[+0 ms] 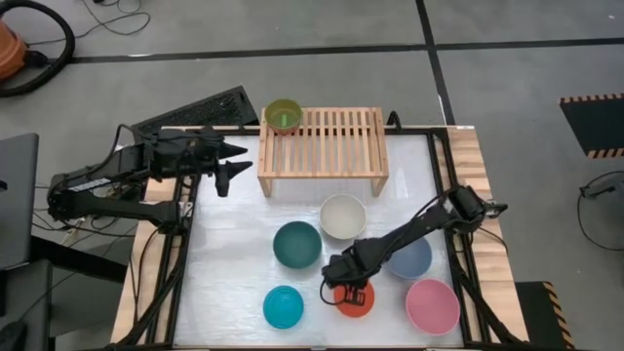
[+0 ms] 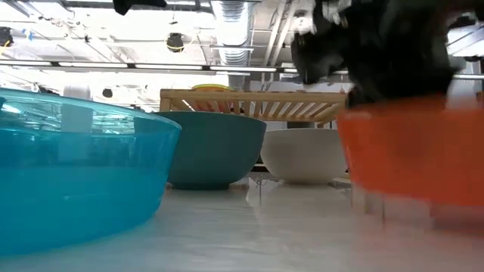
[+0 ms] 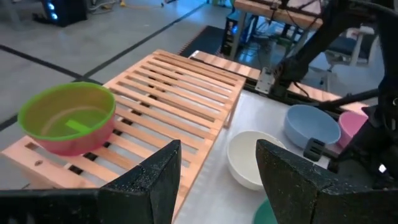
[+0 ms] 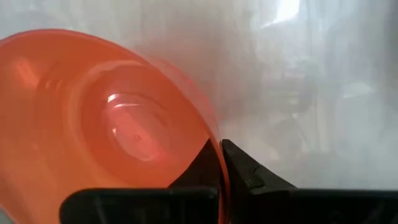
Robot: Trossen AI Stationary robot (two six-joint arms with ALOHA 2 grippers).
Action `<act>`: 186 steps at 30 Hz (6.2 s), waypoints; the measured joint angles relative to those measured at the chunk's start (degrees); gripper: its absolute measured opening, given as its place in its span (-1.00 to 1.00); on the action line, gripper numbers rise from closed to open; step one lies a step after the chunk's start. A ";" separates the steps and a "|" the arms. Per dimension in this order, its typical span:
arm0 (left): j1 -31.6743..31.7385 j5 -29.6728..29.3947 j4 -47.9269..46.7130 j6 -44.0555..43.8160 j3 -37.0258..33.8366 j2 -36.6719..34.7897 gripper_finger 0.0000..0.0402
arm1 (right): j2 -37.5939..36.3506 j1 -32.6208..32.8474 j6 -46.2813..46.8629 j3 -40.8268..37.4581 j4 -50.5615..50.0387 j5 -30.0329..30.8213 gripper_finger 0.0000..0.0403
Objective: Place and stack bowls onto a shelf
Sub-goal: Put the transparent orange bowl on the shelf, then stack the transparent blue bowl on top of the transparent orange bowl on the shelf
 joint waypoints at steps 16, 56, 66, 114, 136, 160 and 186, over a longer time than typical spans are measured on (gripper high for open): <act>19.81 -0.25 -3.14 17.35 9.48 11.61 -0.04 | -13.90 -17.46 1.37 23.25 -14.60 15.91 -0.89; 38.73 19.53 -12.93 17.82 15.50 6.57 -0.04 | 9.84 -42.36 -2.54 46.91 -7.77 8.17 -0.89; 38.73 18.88 -13.14 18.25 15.50 6.55 -0.04 | 10.03 -43.00 -3.92 46.79 -6.78 9.84 -0.89; 37.51 29.11 -17.27 12.96 15.47 4.15 -0.04 | 3.39 -12.73 -3.64 49.37 -21.44 9.11 -0.21; 34.93 28.86 -19.22 9.33 15.47 4.04 -0.04 | 28.60 -0.20 32.60 49.45 -2.10 6.45 0.14; 34.95 28.97 -19.67 10.88 15.39 3.51 -0.04 | 24.41 1.76 38.75 49.53 -13.35 14.06 0.13; 34.97 28.99 -19.75 11.80 15.32 3.51 -0.04 | 26.79 1.16 36.20 49.48 -18.07 15.65 0.13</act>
